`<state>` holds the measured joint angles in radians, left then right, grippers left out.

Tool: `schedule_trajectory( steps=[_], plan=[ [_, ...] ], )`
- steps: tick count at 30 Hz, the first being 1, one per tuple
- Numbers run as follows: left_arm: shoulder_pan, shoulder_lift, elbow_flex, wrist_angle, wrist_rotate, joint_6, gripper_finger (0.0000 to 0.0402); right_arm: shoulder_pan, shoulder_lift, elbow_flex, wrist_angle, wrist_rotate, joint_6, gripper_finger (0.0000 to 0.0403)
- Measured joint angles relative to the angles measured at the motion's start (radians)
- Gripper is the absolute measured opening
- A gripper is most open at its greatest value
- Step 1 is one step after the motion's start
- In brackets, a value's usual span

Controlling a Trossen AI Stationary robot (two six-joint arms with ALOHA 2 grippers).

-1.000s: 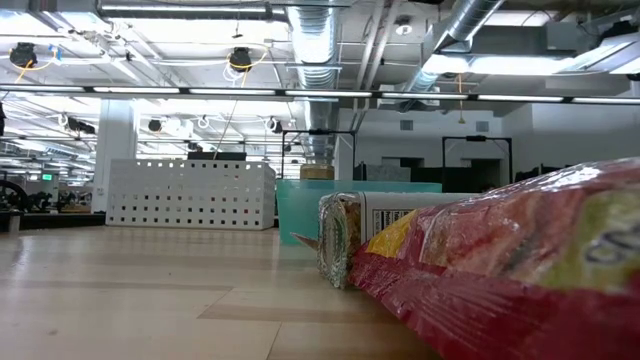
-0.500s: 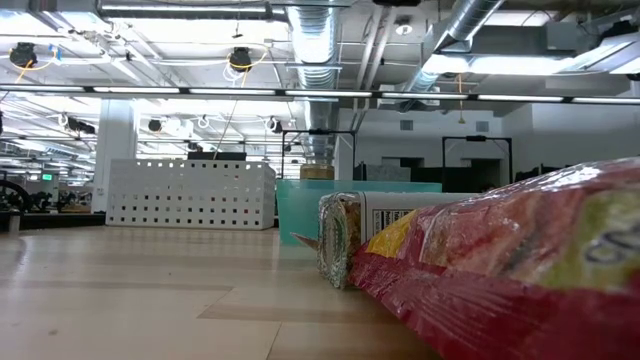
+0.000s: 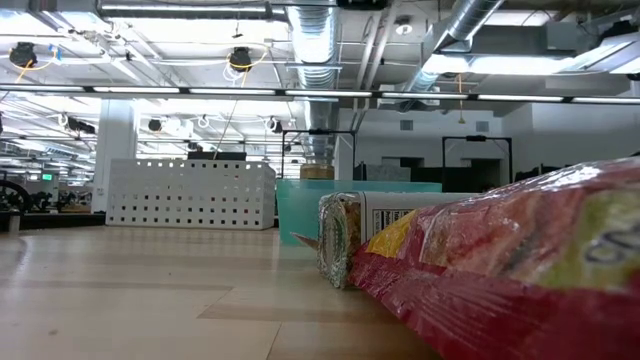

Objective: Pick & Place Food Item
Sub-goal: Put the red seasoning into the blue bin

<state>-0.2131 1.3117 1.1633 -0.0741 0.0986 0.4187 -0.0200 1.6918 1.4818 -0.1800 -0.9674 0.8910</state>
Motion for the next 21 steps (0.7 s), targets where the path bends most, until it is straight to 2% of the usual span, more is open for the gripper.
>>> schedule_trajectory(
  steps=[10, 14, 19, 21],
  plan=[
    [0.004, 0.000, 0.000, -0.019, 0.013, -0.008, 0.0325, 0.000, 0.080, 0.079, 0.012, 0.011, 0.001, 0.0296],
    [0.004, 0.000, 0.000, -0.019, 0.013, -0.034, 0.0286, 0.001, 0.093, 0.096, 0.011, 0.010, 0.001, 0.0296],
    [0.004, 0.000, 0.000, -0.035, 0.014, -0.035, 0.0205, 0.001, 0.097, 0.102, 0.015, 0.009, 0.001, 0.0296],
    [0.004, 0.000, 0.001, -0.035, 0.011, -0.052, 0.0205, 0.001, 0.097, 0.102, 0.018, 0.006, 0.001, 0.0296]
  ],
)
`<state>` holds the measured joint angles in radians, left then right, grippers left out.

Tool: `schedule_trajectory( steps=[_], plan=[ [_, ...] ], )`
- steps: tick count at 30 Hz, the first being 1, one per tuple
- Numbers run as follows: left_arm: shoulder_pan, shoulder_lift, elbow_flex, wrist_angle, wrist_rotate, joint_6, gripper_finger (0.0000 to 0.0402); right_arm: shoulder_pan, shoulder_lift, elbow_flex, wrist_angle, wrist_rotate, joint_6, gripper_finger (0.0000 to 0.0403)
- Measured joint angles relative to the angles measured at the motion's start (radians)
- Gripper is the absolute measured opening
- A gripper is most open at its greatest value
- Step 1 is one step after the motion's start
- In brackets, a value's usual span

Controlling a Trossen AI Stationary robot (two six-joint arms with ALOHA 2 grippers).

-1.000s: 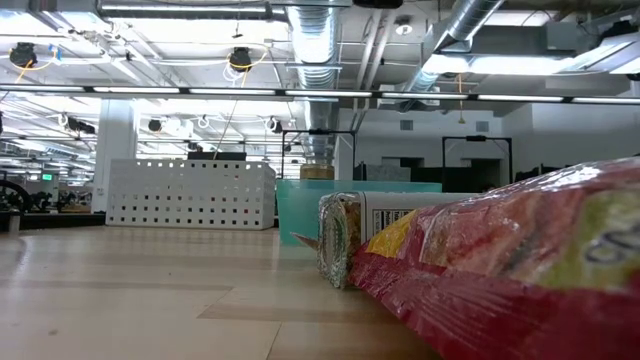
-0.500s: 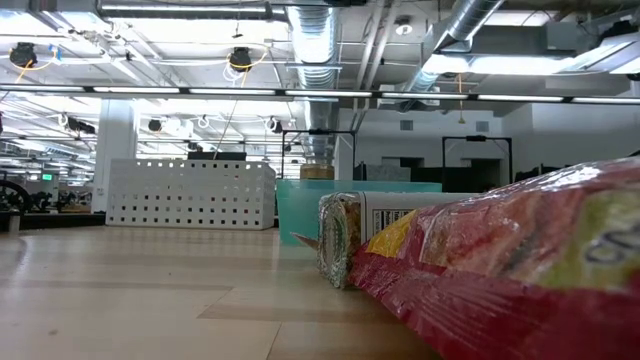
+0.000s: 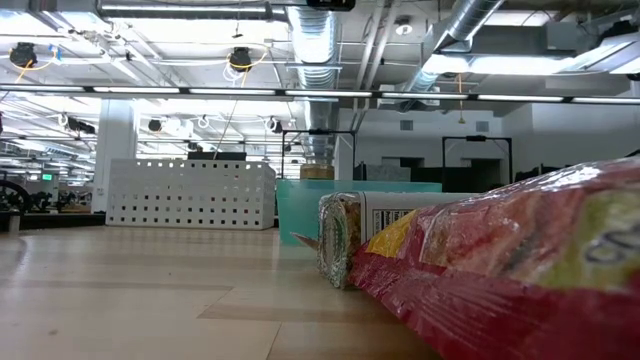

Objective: Pick & Place Food Item
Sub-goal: Put the red seasoning into the blue bin

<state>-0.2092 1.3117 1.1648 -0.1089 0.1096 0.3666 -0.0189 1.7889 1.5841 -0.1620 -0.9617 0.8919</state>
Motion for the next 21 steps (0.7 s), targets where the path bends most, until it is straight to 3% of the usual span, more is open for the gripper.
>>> schedule_trajectory(
  steps=[11, 21],
  plan=[
    [0.000, 0.000, 0.000, -0.042, 0.024, -0.076, 0.0205, -0.012, 0.000, 0.000, -0.025, 0.004, -0.007, 0.0348],
    [-0.020, -0.035, -0.003, -0.281, 0.040, -0.215, 0.0205, -0.109, -0.066, 0.001, -0.211, 0.012, -0.150, 0.0354]
  ],
)
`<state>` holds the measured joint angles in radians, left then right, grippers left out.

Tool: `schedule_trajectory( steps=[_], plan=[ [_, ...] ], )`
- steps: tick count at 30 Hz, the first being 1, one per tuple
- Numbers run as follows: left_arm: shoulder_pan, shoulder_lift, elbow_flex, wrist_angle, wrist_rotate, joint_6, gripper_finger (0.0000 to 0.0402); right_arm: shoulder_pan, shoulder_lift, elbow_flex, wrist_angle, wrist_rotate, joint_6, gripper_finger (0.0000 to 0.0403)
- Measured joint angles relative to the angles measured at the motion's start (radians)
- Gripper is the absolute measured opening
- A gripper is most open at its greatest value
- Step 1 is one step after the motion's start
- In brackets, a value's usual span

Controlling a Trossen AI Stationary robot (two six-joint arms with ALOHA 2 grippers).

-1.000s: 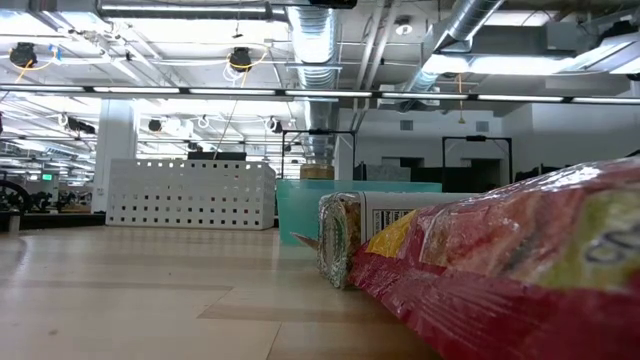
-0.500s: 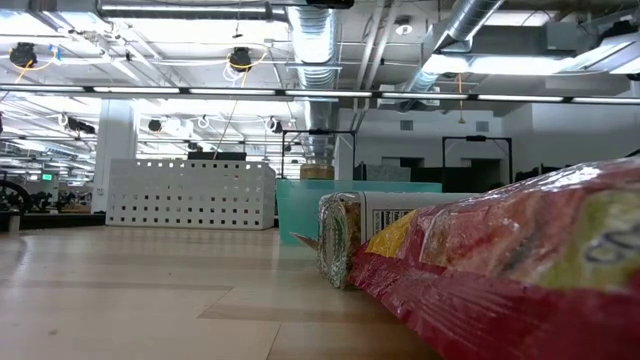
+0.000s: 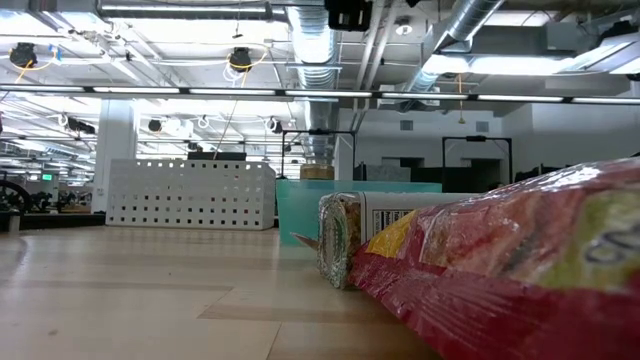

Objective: Pick & Place Food Item
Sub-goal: Put the red seasoning into the blue bin

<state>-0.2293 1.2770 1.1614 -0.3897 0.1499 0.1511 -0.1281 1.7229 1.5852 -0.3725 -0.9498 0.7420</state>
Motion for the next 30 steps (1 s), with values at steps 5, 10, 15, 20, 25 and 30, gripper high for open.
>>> schedule_trajectory(
  steps=[5, 10, 15, 20, 25, 30],
  plan=[
    [0.003, -0.035, -0.038, -0.009, -0.093, -0.187, 0.0205, 0.002, -0.083, -0.001, -0.056, 0.077, -0.108, 0.0347],
    [0.030, -0.069, -0.139, 0.218, -0.134, -0.407, 0.0205, 0.042, -0.163, 0.000, -0.103, 0.282, -0.226, 0.0337],
    [0.065, -0.080, -0.266, 0.549, -0.169, -0.625, 0.0205, 0.081, -0.246, 0.000, -0.198, 0.614, -0.338, 0.0328],
    [0.108, -0.070, -0.373, 0.764, -0.183, -0.875, 0.0205, 0.150, -0.301, -0.001, -0.231, 0.828, -0.503, 0.0323],
    [0.162, -0.069, -0.458, 0.974, -0.231, -1.126, 0.0205, 0.253, -0.321, 0.000, -0.233, 1.046, -0.768, 0.0322],
    [0.187, -0.070, -0.477, 1.068, -0.276, -1.251, 0.0205, 0.323, -0.307, -0.002, -0.236, 1.217, -0.909, 0.0331]
  ],
)
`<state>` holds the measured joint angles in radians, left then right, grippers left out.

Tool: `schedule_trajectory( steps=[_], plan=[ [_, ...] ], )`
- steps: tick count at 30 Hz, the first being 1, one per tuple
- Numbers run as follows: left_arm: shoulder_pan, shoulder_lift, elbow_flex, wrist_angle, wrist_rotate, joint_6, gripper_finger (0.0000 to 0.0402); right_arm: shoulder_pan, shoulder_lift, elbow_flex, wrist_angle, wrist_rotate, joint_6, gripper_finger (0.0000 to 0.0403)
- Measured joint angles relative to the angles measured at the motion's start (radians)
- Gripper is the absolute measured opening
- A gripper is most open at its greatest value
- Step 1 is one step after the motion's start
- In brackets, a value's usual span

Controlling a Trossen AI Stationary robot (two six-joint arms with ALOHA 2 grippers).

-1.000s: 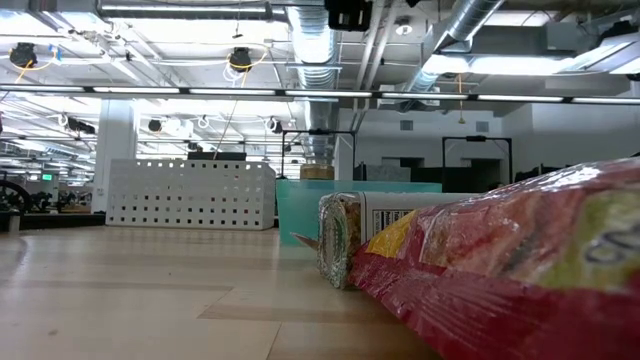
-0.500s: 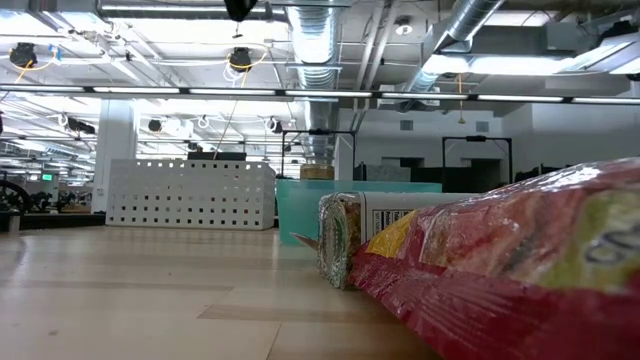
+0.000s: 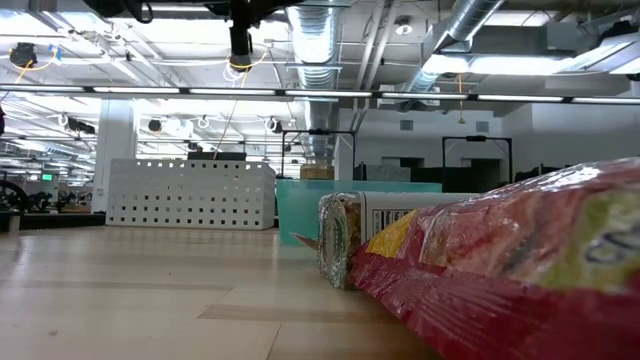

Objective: Pick & Place Food Item
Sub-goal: Put the red seasoning into the blue bin

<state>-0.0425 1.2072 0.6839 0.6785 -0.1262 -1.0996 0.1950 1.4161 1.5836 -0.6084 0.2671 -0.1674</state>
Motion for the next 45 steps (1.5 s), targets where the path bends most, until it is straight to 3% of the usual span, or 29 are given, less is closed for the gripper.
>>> schedule_trajectory(
  steps=[6, 12, 29, 34, 40, 45],
  plan=[
    [-0.017, 0.000, 0.000, 0.032, -0.002, -0.005, 0.0205, 0.022, 0.031, -0.001, 0.021, 0.112, -0.028, 0.0352],
    [-0.044, 0.000, 0.000, 0.028, -0.025, -0.005, 0.0205, 0.003, 0.039, 0.000, 0.063, 0.044, 0.032, 0.0374],
    [-0.057, 0.000, 0.000, 0.080, -0.007, -0.009, 0.0205, 0.001, 0.091, 0.000, 0.139, 0.046, -0.028, 0.0388],
    [-0.057, 0.000, 0.000, 0.079, 0.001, -0.012, 0.0205, 0.001, 0.094, 0.000, 0.134, 0.044, -0.050, 0.0372],
    [-0.057, 0.000, 0.000, 0.074, 0.002, -0.023, 0.0205, 0.001, 0.094, 0.000, 0.128, 0.044, -0.057, 0.0304],
    [-0.057, 0.000, 0.001, 0.065, -0.003, -0.022, 0.0207, 0.001, 0.094, 0.000, 0.126, 0.044, -0.051, 0.0304]
  ],
)
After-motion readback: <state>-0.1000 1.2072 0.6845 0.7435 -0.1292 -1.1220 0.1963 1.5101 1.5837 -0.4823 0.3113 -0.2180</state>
